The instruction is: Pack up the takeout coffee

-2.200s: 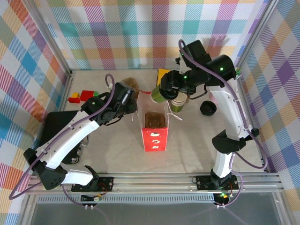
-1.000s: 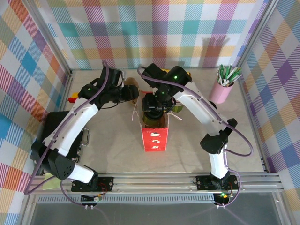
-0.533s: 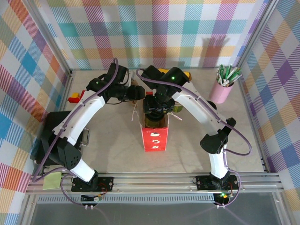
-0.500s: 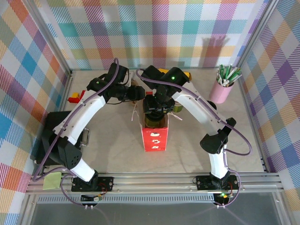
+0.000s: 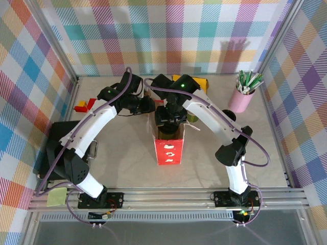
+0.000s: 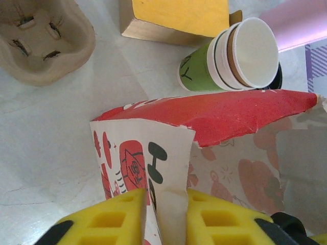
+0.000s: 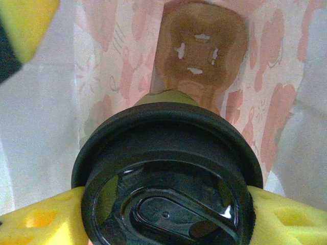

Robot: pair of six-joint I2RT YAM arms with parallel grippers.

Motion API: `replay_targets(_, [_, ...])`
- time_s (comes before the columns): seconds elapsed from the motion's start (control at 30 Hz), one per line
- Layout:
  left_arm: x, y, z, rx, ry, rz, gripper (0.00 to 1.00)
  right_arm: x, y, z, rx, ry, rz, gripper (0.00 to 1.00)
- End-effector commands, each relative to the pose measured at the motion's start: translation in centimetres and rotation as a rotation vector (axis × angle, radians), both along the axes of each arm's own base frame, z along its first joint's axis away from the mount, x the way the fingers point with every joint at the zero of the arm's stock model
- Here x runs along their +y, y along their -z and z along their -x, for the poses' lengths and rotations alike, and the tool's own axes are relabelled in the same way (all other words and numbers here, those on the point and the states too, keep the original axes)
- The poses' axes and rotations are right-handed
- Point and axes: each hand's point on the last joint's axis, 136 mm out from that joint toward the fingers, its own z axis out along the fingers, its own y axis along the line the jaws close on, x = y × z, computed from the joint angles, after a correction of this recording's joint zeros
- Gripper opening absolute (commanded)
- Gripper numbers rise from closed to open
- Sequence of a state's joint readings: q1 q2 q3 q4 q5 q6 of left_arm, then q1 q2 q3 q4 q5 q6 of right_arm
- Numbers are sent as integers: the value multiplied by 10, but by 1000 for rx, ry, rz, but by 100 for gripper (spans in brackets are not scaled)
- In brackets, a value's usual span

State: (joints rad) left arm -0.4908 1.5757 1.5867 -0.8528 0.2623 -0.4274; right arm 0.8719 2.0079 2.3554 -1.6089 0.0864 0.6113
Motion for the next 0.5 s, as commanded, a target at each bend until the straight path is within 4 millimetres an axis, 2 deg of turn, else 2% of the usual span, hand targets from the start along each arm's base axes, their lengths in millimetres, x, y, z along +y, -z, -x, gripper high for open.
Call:
replay_targets(0.0, [3, -12, 7, -15, -78, 49, 17, -31, 10, 31, 128, -30, 144, 66])
replay_targets(0.13, [6, -11, 14, -9, -118, 64, 10, -32, 12, 34, 141, -34, 148, 66])
replay_targets(0.3, [0, -16, 29, -19, -109, 83, 10, -35, 15, 41, 156, -50, 163, 66])
replay_targets(0.33, [0, -19, 31, -35, -103, 79, 15, -36, 17, 43, 163, -53, 168, 66])
replay_targets(0.47, [7, -20, 33, -56, -38, -8, 46, -33, 18, 47, 166, -77, 162, 66])
